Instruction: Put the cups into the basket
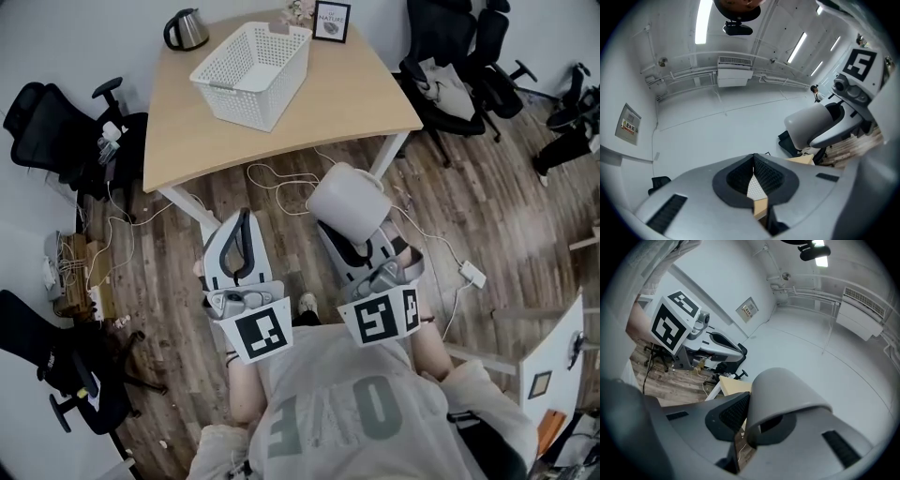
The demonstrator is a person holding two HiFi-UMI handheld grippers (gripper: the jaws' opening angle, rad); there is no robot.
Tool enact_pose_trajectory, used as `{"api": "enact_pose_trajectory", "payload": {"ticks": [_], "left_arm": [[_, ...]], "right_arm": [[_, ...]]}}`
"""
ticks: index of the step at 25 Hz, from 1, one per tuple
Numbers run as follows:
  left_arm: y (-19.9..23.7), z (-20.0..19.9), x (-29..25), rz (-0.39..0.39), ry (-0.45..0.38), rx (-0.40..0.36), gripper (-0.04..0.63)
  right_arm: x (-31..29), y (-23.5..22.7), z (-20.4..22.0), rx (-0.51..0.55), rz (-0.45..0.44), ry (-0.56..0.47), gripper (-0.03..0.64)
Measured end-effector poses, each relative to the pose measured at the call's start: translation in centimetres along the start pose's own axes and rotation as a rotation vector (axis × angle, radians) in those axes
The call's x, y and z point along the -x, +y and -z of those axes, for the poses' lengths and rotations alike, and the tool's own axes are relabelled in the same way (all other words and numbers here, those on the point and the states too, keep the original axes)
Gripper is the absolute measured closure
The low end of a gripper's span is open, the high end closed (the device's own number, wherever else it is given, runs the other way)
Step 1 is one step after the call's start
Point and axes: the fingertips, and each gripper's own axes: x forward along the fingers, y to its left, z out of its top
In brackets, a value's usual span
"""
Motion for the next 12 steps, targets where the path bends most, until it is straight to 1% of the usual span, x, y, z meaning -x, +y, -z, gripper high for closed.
{"api": "enact_pose_trajectory", "payload": {"ticks": [6, 12], "left_arm": [[4.5, 2.4, -6.3, -0.020, -0.014, -0.008, 0.584], [5.6, 4.2, -10.4, -0.002, 0.008, 0.004, 0.584]], "right_arm": [[-7.9, -2.0, -0.3, 0.015, -0.015, -0.013, 0.586], [-11.9, -3.7, 0.5, 0.013, -0.029, -0.005, 0.586]]}}
